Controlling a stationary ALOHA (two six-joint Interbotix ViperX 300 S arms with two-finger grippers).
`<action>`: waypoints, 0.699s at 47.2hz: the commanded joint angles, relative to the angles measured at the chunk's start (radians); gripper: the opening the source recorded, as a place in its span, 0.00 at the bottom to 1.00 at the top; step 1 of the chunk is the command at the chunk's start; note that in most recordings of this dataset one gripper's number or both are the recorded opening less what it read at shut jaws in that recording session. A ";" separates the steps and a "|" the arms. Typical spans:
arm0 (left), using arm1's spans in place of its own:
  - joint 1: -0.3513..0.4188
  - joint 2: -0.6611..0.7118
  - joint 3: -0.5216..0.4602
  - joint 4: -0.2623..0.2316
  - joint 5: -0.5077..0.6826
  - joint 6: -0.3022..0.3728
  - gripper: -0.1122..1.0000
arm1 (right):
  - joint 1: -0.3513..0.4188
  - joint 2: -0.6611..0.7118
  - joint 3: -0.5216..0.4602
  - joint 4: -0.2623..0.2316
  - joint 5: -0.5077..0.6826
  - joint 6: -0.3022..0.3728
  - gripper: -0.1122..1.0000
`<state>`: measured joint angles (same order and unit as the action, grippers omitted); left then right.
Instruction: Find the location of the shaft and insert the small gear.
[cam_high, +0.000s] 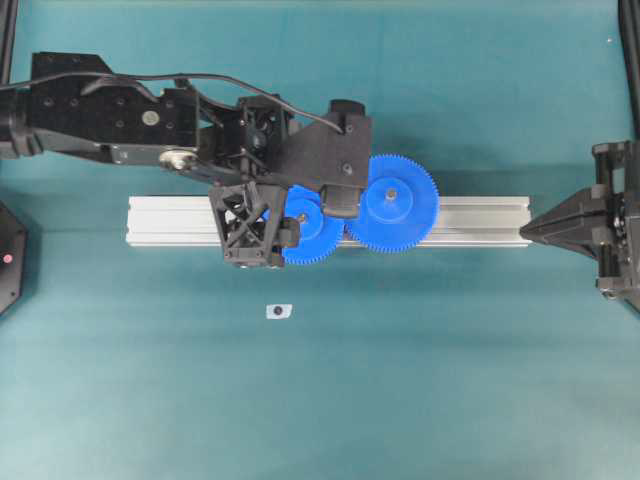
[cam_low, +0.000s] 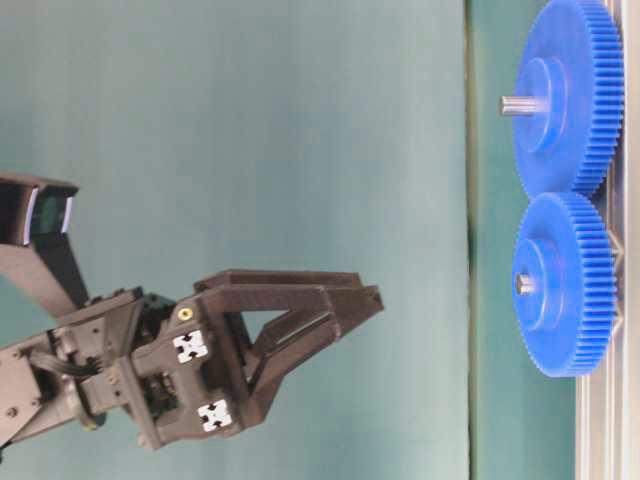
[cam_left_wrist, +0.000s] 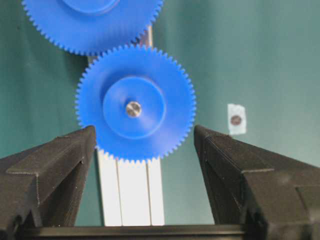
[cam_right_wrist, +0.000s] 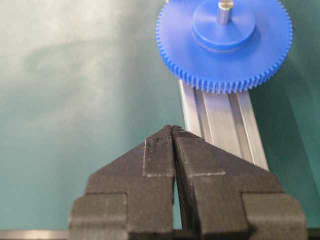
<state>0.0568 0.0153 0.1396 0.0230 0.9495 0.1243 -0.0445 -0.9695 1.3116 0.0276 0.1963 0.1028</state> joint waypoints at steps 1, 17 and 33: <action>-0.006 -0.041 -0.012 0.003 -0.005 -0.003 0.78 | -0.002 0.006 -0.011 0.000 -0.006 0.009 0.12; -0.006 -0.058 0.005 0.003 -0.006 -0.003 0.78 | -0.002 0.006 -0.011 0.000 -0.008 0.009 0.12; -0.006 -0.055 0.005 0.003 -0.006 -0.005 0.78 | -0.002 0.005 -0.011 0.002 -0.008 0.009 0.12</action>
<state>0.0537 -0.0092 0.1549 0.0230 0.9495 0.1212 -0.0445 -0.9695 1.3116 0.0276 0.1963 0.1043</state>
